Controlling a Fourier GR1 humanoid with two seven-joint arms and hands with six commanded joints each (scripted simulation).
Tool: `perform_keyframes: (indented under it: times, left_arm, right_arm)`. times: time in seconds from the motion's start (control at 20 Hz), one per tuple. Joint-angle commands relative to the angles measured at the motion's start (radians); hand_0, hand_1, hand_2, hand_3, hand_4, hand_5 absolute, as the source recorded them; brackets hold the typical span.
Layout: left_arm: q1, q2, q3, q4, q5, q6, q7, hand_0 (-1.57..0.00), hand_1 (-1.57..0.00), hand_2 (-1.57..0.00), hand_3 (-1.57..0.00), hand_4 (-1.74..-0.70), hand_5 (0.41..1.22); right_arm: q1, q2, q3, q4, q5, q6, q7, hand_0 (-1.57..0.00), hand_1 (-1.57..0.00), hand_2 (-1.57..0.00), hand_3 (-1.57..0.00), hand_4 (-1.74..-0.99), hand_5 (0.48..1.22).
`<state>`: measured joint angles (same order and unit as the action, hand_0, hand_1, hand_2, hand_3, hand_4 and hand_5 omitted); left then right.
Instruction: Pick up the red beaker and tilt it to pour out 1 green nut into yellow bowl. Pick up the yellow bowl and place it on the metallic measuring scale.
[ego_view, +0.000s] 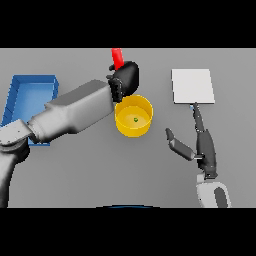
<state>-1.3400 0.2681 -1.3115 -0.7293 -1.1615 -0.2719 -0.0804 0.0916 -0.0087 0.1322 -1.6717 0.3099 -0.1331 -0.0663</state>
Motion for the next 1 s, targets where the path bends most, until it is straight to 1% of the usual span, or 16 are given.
perform_keyframes:
  times: [0.0, 0.05, 0.1, 0.15, 0.2, 0.25, 0.35, 0.4, 0.45, 0.5, 0.6, 0.7, 0.75, 0.85, 0.9, 0.95]
  left_arm:
    - [-0.016, 0.006, 0.001, -0.009, 0.006, -0.016, -0.011, -1.57, -1.57, -1.57, -1.57, -1.73, 1.221]
    - [-0.038, 0.010, 0.005, 0.000, 0.011, -0.022, -0.016, -1.57, -1.57, -1.57, -1.57, -1.73, 1.221]
    - [-0.060, 0.022, 0.020, 0.005, 0.027, -0.019, -0.030, -1.57, -1.57, -1.57, -1.57, -1.73, 1.221]
    - [-0.087, 0.033, 0.035, 0.028, 0.035, 0.011, -0.033, -1.57, -1.57, -1.57, -1.57, -1.73, 1.221]
    - [-0.113, 0.050, 0.049, 0.034, 0.044, 0.024, -0.036, -1.57, -1.57, -1.57, -1.49, -1.73, 1.221]
    - [-0.144, 0.061, 0.067, 0.054, 0.056, 0.031, -0.038, -1.57, -1.57, -1.40, -1.51, -1.68, 1.221]
    - [-0.202, 0.087, 0.117, 0.090, 0.099, 0.053, -0.049, -1.57, -1.57, -1.46, -1.04, -1.70, 1.221]
    - [-0.228, 0.102, 0.136, 0.123, 0.117, 0.073, -0.063, -1.57, -1.57, -1.48, -1.15, -1.70, 1.221]
    - [-0.258, 0.106, 0.163, 0.162, 0.139, 0.072, -0.044, -1.57, -1.57, -1.50, -1.23, -1.70, 1.221]
    - [-0.279, 0.101, 0.198, 0.197, 0.171, 0.060, -0.013, -1.57, -1.57, -1.51, -1.30, -1.71, 1.221]
    - [-0.292, 0.134, 0.273, 0.275, 0.250, 0.070, -0.001, -1.57, -1.57, -1.53, -1.40, -1.72, 1.221]
    - [-0.285, 0.163, 0.394, 0.352, 0.373, 0.082, 0.061, -1.57, -1.57, -1.55, -1.38, -1.73, 1.221]
    - [-0.275, 0.187, 0.445, 0.381, 0.428, 0.086, 0.103, -1.57, -1.57, -1.55, -1.36, -1.73, 1.221]
    - [-0.238, 0.229, 0.548, 0.432, 0.550, 0.136, 0.123, -1.57, -1.57, -1.56, -1.37, -1.73, 1.221]
    - [-0.217, 0.258, 0.590, 0.439, 0.606, 0.162, 0.107, -1.57, -1.57, -1.56, -1.38, -1.73, 1.221]
    - [-0.187, 0.274, 0.621, 0.442, 0.654, 0.187, 0.123, -1.57, -1.57, -1.56, -1.40, -1.74, 1.221]
  right_arm:
    - [0.011, -0.001, 0.002, -0.004, 0.001, 0.000, -0.013, 0.00, 0.00, 0.00, 0.00, -1.207, 0.594]
    - [0.016, 0.009, 0.010, 0.001, 0.013, -0.008, -0.009, 0.00, 0.00, 0.00, 0.00, -1.206, 0.592]
    - [0.021, 0.004, 0.006, -0.004, 0.000, 0.001, -0.023, 0.00, 0.00, 0.00, 0.00, -1.206, 0.592]
    - [0.006, 0.001, -0.001, 0.000, -0.003, -0.002, -0.019, 0.00, 0.00, 0.00, 0.00, -1.209, 0.592]
    - [0.006, 0.001, 0.000, -0.001, -0.004, -0.001, -0.021, 0.00, 0.00, 0.00, 0.00, -1.203, 0.592]
    - [0.002, 0.001, -0.002, 0.005, -0.003, -0.003, -0.020, 0.00, 0.00, 0.00, 0.00, -1.201, 0.592]
    - [-0.005, 0.004, -0.002, 0.011, -0.010, 0.002, -0.022, 0.00, 0.00, 0.00, 0.00, -1.186, 0.596]
    - [-0.008, 0.001, -0.005, -0.002, -0.021, 0.009, -0.022, 0.00, 0.00, 0.00, 0.00, -1.183, 0.596]
    - [-0.001, 0.007, 0.000, 0.007, -0.025, 0.014, -0.031, 0.00, 0.00, 0.00, 0.00, -1.181, 0.593]
    - [0.002, 0.010, 0.001, 0.001, -0.037, 0.022, -0.028, 0.00, 0.00, 0.00, 0.00, -1.182, 0.593]
    - [-0.012, 0.009, -0.015, 0.006, -0.061, 0.027, -0.028, 0.00, 0.00, 0.00, 0.00, -1.193, 0.597]
    - [-0.026, 0.007, -0.020, 0.020, -0.074, 0.036, -0.024, 0.00, 0.00, 0.00, 0.00, -1.199, 0.594]
    - [-0.020, 0.002, -0.019, 0.019, -0.075, 0.041, -0.035, 0.00, 0.00, 0.00, 0.00, -1.209, 0.593]
    - [-0.032, -0.001, -0.023, 0.026, -0.084, 0.046, -0.031, 0.00, 0.00, 0.00, 0.00, -1.224, 0.592]
    - [-0.031, -0.009, -0.023, 0.024, -0.079, 0.047, -0.043, 0.00, 0.00, 0.00, 0.00, -1.222, 0.590]
    - [-0.024, -0.007, -0.017, 0.022, -0.072, 0.045, -0.056, 0.00, 0.00, 0.00, 0.00, -1.222, 0.587]
